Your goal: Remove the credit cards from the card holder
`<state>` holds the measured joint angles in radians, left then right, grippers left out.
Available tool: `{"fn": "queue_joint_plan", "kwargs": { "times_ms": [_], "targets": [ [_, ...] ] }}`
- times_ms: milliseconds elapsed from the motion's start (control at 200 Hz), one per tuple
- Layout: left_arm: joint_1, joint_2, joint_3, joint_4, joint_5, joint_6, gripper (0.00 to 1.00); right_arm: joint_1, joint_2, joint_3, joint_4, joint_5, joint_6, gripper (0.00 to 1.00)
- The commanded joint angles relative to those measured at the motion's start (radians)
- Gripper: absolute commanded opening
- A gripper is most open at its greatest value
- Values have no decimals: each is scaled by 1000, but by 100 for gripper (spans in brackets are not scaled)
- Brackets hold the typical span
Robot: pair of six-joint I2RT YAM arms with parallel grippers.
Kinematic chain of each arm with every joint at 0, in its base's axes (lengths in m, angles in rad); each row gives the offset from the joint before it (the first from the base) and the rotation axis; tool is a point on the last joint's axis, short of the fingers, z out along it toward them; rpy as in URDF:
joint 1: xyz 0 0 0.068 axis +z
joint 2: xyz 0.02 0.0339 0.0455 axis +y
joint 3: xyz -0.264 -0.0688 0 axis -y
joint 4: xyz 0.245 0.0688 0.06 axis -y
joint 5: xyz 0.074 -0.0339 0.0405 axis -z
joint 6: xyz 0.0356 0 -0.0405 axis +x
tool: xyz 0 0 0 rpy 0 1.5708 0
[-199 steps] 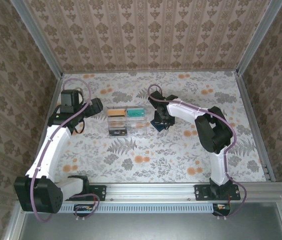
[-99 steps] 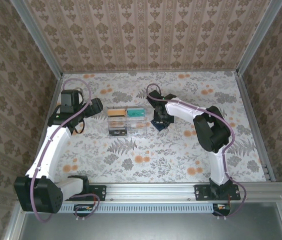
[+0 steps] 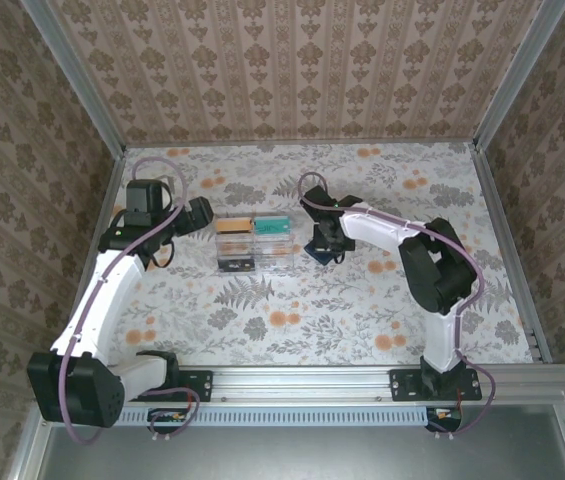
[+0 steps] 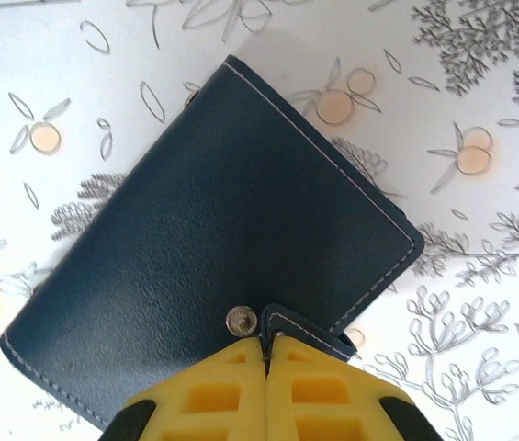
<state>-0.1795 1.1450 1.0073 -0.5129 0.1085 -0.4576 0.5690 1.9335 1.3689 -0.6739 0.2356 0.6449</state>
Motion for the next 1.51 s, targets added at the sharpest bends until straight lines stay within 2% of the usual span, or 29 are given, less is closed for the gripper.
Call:
{"fn": "queue_joint_plan", "kwargs": {
  "times_ms": [0, 275, 495, 695, 825, 980, 1160, 1500],
  "targets": [
    [-31, -10, 15, -4, 28, -44, 99, 9, -94, -70, 28, 5, -52, 0],
    [-179, 10, -2, 35, 107, -183, 87, 31, -324, -297, 131, -37, -136, 0],
    [-348, 38, -14, 78, 55, -236, 89, 32, -535, -501, 226, -119, -132, 0],
    [-450, 84, 15, 91, 9, -249, 92, 30, -801, -630, 242, -201, -156, 0],
    [-486, 103, 30, 83, -14, -255, 93, 31, -905, -630, 200, -288, -178, 0],
    [-513, 99, 28, 72, -35, -260, 94, 38, -930, -607, 188, -369, -169, 0],
    [-518, 67, 16, 54, -57, -261, 94, 95, -897, -558, 208, -367, -155, 0],
    [-518, -62, -52, 11, -126, -252, 97, 253, -739, -430, 294, -360, -124, 0]
  ]
}}
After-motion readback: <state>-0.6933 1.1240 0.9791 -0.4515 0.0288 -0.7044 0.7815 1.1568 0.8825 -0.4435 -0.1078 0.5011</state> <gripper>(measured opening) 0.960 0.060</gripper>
